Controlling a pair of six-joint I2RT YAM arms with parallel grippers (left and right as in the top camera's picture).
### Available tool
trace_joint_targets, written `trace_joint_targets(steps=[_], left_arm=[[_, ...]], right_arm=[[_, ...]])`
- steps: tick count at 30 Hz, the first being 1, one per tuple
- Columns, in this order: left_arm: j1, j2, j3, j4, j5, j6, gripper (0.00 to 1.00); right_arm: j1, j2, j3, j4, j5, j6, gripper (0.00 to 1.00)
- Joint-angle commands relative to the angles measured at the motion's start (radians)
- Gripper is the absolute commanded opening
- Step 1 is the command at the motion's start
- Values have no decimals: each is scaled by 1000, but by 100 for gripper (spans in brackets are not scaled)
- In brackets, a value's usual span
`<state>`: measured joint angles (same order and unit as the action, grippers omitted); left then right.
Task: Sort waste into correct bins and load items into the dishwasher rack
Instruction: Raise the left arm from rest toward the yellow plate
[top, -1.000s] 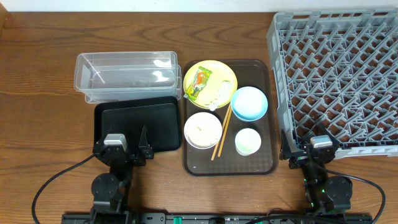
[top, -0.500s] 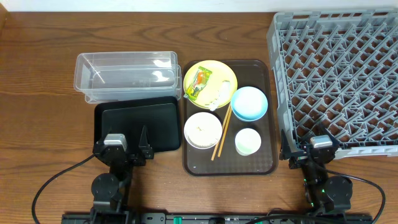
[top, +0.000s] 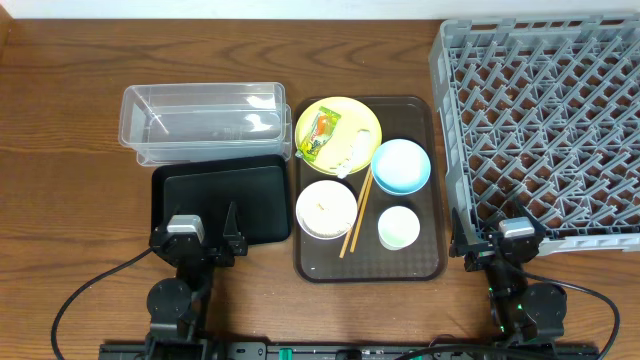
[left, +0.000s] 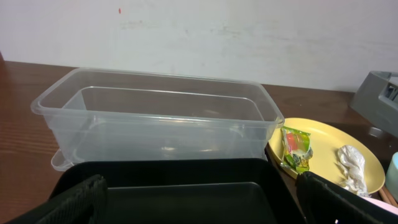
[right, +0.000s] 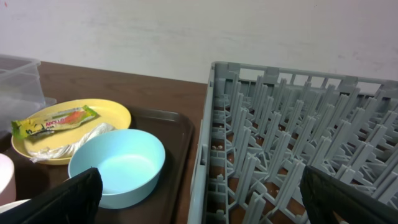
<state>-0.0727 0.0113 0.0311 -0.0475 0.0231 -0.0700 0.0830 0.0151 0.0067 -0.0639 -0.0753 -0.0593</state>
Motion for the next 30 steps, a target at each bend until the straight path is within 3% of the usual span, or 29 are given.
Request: trace_joint_targets(steps=[1, 10, 16, 22, 30], left_arm=[[4, -7, -27, -23, -12, 17, 98], [4, 53, -8, -31, -12, 13, 98], [4, 245, 148, -118, -11, 13, 98], [4, 554, 455, -312, -11, 14, 98], [4, 1029, 956, -844, 45, 13, 98]], right_arm=[[10, -4, -1, -4, -8, -5, 99], [10, -3, 13, -25, 65, 76, 99], [9, 51, 133, -176, 113, 163, 99], [9, 262, 359, -339, 113, 212, 99], [9, 673, 697, -636, 121, 199, 99]])
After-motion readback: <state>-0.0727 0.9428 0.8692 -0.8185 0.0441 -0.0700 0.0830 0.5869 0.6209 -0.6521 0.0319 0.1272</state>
